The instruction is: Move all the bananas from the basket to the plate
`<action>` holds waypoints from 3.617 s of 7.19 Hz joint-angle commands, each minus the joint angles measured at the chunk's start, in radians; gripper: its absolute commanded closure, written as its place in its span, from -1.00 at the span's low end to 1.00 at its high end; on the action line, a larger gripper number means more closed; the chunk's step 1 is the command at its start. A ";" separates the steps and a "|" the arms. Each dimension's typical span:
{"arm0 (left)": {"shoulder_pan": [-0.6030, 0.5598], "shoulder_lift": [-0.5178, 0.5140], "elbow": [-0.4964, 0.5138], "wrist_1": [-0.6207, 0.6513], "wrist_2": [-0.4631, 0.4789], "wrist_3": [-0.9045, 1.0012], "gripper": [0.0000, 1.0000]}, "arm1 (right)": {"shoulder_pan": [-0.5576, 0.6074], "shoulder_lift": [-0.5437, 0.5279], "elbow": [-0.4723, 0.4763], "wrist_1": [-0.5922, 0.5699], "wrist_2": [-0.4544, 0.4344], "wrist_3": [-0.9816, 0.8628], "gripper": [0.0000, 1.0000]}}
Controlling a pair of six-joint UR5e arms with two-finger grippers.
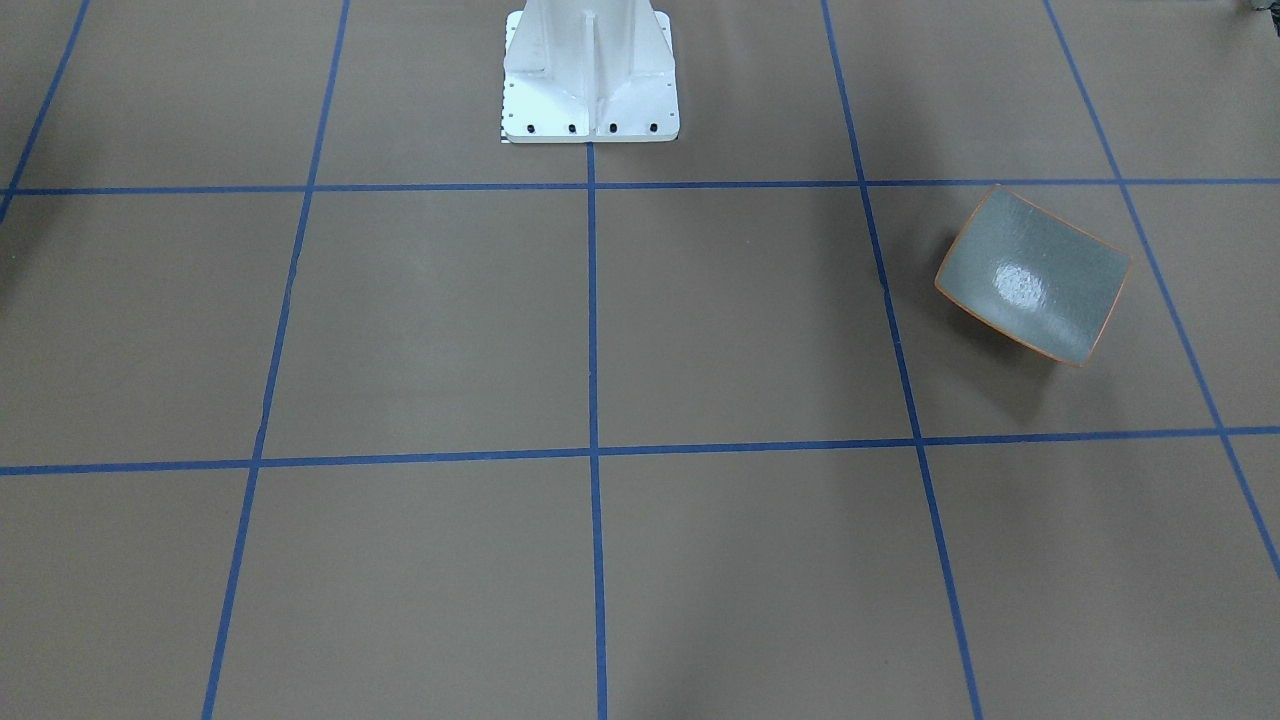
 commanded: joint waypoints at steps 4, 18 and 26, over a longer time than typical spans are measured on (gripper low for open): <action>0.000 0.007 -0.001 -0.001 0.000 0.000 -1.00 | -0.019 -0.035 -0.018 0.001 0.002 -0.002 -0.18; 0.002 -0.034 -0.019 -0.034 0.000 -0.002 -1.00 | -0.024 0.071 0.281 -0.159 0.118 0.547 1.00; 0.170 -0.302 0.033 -0.470 -0.110 -0.327 -1.00 | -0.565 0.352 0.366 0.438 -0.024 1.928 1.00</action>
